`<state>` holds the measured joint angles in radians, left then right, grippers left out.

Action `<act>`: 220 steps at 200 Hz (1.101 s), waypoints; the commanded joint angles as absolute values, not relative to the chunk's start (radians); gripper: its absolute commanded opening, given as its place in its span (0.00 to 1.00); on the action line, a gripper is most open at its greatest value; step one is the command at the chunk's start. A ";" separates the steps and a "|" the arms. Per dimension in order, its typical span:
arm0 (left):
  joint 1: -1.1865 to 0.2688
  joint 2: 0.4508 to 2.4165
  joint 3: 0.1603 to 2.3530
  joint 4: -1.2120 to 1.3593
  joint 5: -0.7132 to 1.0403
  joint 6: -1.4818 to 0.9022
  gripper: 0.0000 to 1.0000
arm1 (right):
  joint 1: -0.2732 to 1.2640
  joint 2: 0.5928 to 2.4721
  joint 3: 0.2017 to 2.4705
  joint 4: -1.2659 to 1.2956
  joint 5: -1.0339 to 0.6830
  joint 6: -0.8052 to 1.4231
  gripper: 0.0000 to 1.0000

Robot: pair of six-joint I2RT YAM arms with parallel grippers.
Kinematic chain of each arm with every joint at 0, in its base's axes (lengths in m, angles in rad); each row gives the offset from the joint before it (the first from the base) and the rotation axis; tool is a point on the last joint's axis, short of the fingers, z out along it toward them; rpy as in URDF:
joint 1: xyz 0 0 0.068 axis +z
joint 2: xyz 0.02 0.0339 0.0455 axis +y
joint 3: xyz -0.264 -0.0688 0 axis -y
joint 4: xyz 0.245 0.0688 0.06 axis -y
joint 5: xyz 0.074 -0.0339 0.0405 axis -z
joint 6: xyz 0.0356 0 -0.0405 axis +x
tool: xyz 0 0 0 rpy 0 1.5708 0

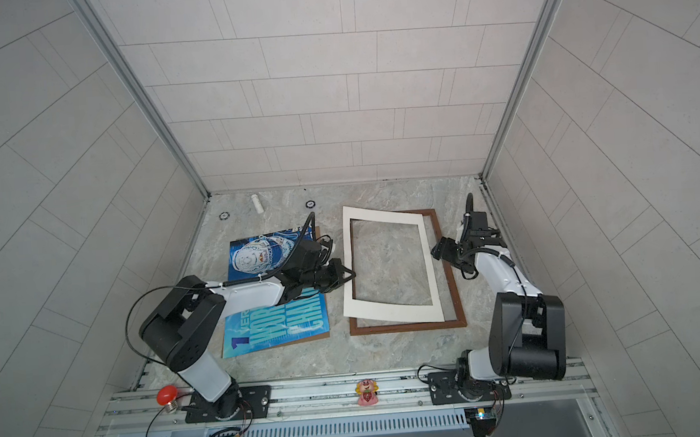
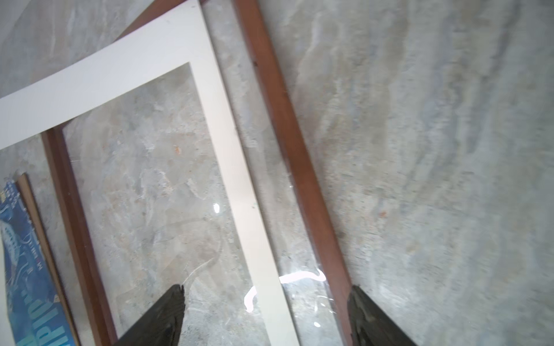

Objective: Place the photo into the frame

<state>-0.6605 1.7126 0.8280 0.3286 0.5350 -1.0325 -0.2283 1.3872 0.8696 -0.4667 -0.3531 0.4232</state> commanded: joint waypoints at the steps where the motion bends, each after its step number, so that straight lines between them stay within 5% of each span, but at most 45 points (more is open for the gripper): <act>1: -0.674 1.733 0.817 0.417 0.475 -1.043 0.04 | -0.278 1.394 0.825 -0.445 -0.338 0.467 0.82; 220: -0.737 1.926 0.920 0.360 0.501 -0.996 0.11 | -0.302 1.432 0.703 -0.374 -0.492 0.485 0.87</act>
